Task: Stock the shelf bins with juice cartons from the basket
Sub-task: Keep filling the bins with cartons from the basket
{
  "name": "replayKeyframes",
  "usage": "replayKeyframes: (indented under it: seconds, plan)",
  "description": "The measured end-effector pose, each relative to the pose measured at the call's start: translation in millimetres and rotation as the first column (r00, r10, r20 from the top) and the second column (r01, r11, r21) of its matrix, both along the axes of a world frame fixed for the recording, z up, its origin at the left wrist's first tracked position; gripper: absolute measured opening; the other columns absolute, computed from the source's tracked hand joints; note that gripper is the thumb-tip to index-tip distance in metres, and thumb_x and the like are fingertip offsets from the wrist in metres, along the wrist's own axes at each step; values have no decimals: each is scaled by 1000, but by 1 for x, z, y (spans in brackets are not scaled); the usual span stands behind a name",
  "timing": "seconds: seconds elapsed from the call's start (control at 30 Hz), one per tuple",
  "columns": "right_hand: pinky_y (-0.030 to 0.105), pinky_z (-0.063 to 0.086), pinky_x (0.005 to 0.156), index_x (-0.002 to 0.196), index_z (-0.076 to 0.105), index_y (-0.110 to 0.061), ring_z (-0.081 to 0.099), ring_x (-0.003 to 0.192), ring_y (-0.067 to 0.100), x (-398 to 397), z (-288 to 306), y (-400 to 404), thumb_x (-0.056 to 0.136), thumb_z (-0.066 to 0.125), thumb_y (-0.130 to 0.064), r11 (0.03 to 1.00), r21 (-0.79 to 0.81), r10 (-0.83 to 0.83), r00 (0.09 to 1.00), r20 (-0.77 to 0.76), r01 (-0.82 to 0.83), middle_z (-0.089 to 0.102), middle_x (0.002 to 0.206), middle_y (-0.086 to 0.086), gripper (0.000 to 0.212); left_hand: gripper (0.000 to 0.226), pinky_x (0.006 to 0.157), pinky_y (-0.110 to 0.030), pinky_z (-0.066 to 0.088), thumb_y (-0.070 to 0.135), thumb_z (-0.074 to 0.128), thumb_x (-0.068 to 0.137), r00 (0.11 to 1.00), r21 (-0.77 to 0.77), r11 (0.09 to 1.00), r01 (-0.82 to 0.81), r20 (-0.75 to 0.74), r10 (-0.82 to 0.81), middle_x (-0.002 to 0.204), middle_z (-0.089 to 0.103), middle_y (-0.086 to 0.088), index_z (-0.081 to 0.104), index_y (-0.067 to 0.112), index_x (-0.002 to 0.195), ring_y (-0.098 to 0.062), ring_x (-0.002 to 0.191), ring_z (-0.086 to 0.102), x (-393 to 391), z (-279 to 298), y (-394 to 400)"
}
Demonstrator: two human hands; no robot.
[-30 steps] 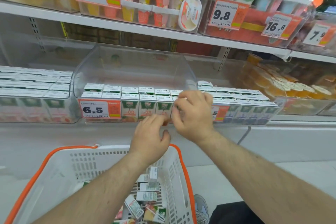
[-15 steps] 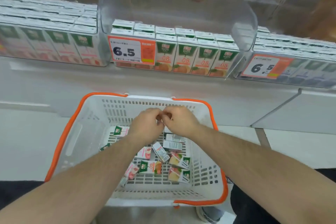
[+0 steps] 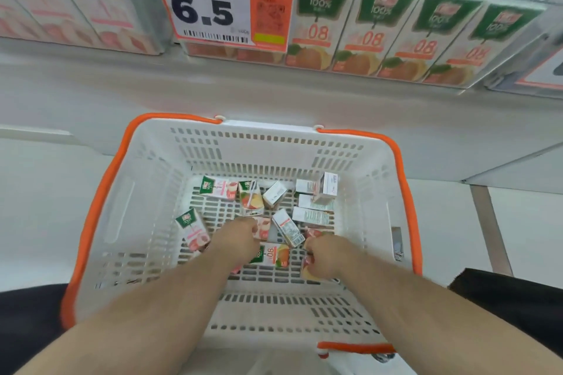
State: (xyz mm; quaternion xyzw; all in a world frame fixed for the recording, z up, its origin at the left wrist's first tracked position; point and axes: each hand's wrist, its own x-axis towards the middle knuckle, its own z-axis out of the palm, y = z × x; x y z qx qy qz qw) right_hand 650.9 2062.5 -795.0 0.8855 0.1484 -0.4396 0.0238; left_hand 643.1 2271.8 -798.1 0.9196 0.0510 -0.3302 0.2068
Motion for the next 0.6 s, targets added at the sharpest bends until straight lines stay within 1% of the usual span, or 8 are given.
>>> replayKeyframes:
  seconds: [0.1,0.2,0.27,0.3,0.37,0.43,0.53,0.6]
  plan:
    - [35,52,70,113,53,-12,60,87,24,-20,-14,7,83,59,-27,995,-74,69,991,118,-60,61,102,7,34,47,99,-39,46,17,55,88,992,62,995,83,89,-89,137,48,-2,49,22,135,-21,121,47,4,-15,-3]
    - [44,48,89,131,49,-8,54,107,30,-34,-34,9,84,65,-21,964,-184,221,962,161,-191,51,124,16,52,48,104,-36,37,11,49,90,896,139,918,372,204,-394,141,41,-4,45,20,137,-23,128,38,10,-25,-18]
    - [46,43,98,135,46,-6,50,116,31,-36,-38,8,86,63,-15,963,-185,229,959,166,-197,46,130,17,53,53,109,-38,32,6,50,87,852,168,895,414,275,-446,146,34,-3,43,20,138,-24,131,35,15,-30,-30]
    - [46,42,99,135,46,-7,49,117,31,-35,-38,6,86,63,-14,969,-172,207,964,167,-178,46,131,17,53,55,111,-38,29,7,51,87,849,190,907,377,321,-420,148,31,-4,41,20,139,-24,132,33,18,-32,-34]
    - [44,43,97,134,48,-10,48,115,29,-33,-39,2,83,62,-15,981,-131,166,971,172,-144,45,131,14,53,56,112,-40,24,15,54,89,870,194,960,202,415,-267,149,27,-8,37,18,142,-27,134,31,26,-34,-40]
    - [42,43,99,136,45,-14,47,114,27,-31,-39,0,80,59,-21,995,-75,69,988,138,-59,44,132,11,58,61,107,-42,24,32,60,89,883,172,985,23,458,-100,148,33,-10,36,17,143,-30,133,32,39,-36,-41]
    - [39,45,101,138,43,-20,49,116,24,-24,-38,-3,76,55,-33,990,38,-134,990,39,132,43,135,5,65,57,100,-41,27,48,61,88,915,130,986,-100,402,40,126,60,-1,40,25,137,-23,122,46,63,-43,-36]
    - [34,51,94,131,53,-27,56,107,18,-15,-33,-6,71,61,-36,941,124,-309,948,-73,316,55,125,-2,61,49,95,-36,38,40,70,83,912,-86,959,-269,296,283,105,70,4,50,28,126,-19,99,61,75,-37,-29]
